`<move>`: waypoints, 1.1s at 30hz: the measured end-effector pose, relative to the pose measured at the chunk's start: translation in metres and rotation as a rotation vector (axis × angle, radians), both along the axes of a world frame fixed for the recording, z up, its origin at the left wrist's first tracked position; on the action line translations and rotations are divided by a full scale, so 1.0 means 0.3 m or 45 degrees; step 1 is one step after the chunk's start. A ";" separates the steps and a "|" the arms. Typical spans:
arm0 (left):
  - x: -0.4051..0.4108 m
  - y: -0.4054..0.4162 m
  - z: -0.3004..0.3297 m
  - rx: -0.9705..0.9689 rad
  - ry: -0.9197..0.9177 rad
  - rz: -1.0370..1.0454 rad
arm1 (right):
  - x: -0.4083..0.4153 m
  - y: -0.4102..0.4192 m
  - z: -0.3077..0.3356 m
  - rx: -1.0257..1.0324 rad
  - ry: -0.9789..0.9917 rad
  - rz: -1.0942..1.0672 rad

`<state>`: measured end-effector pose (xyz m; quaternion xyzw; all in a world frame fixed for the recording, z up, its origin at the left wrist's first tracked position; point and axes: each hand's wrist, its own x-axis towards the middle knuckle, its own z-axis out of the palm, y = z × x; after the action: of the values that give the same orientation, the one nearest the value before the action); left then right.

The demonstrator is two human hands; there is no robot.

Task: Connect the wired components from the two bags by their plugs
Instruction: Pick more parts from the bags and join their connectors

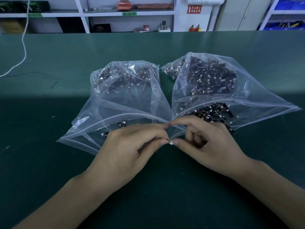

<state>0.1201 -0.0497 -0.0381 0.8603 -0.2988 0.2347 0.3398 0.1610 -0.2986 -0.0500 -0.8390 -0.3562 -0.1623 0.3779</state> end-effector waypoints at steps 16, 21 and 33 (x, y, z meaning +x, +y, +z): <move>-0.001 -0.016 -0.005 -0.080 -0.054 -0.081 | -0.001 0.009 0.008 0.124 -0.166 0.114; -0.015 -0.014 0.006 -0.171 0.021 -0.034 | -0.011 0.010 0.011 0.193 -0.157 0.057; -0.001 -0.003 -0.001 -0.078 -0.076 0.034 | -0.018 0.013 0.020 0.225 -0.134 0.054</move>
<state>0.1199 -0.0506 -0.0384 0.8460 -0.2899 0.2738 0.3539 0.1556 -0.2948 -0.0440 -0.7850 -0.3776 -0.2290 0.4344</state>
